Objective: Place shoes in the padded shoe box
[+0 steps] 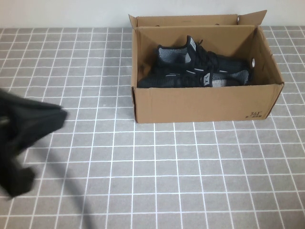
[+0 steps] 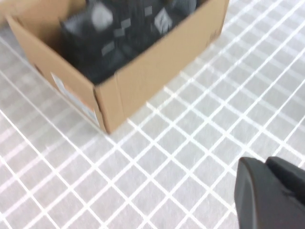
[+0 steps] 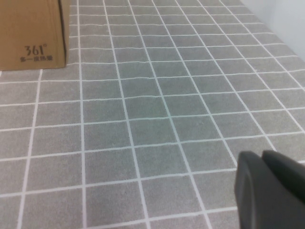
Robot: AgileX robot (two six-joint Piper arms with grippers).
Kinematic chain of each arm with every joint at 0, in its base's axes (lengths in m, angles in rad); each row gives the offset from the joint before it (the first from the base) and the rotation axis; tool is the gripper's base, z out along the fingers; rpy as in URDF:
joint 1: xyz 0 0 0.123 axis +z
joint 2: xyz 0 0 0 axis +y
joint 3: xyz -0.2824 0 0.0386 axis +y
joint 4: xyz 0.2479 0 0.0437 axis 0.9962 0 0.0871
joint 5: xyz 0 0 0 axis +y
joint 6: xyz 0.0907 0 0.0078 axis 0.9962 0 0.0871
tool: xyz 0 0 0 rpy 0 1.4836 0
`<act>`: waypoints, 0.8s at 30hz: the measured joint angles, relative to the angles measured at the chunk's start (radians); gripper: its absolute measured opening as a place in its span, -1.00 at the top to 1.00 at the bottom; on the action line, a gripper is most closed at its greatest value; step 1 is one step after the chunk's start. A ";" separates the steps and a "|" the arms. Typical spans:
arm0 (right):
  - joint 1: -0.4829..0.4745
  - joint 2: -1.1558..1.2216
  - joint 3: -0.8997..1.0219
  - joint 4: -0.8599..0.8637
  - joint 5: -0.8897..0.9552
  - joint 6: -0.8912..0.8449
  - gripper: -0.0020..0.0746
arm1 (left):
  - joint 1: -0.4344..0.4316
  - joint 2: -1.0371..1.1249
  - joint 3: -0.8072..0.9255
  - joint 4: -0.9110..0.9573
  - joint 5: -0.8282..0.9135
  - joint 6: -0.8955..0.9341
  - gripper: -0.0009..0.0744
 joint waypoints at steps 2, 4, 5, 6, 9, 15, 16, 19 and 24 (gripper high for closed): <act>0.000 0.000 0.000 0.000 0.000 0.000 0.97 | 0.000 -0.054 0.000 0.000 0.000 -0.006 0.98; 0.000 0.000 0.000 0.000 0.000 0.000 0.97 | 0.000 -0.104 0.000 0.000 0.002 -0.011 0.98; 0.000 0.000 0.000 0.000 0.000 0.000 0.97 | 0.000 -0.125 0.000 0.000 0.004 -0.011 0.98; 0.000 0.000 0.000 0.000 0.000 0.000 0.97 | 0.000 -0.142 0.000 0.000 0.005 -0.012 0.98; 0.000 0.000 0.000 0.000 0.000 0.000 0.97 | 0.000 -0.161 0.000 0.000 0.008 -0.012 0.98; 0.000 0.000 0.000 0.000 0.000 0.000 0.97 | 0.000 -0.163 0.000 0.000 0.010 -0.013 0.98; 0.000 0.000 0.000 0.000 0.000 0.000 0.97 | 0.000 -0.163 0.000 0.000 0.010 -0.013 0.98; 0.000 0.000 0.000 0.000 0.000 0.000 0.97 | 0.000 -0.163 0.006 0.026 0.004 -0.013 0.98; 0.000 0.000 0.000 0.000 0.000 0.000 0.97 | 0.013 -0.201 0.057 0.195 -0.110 -0.192 0.98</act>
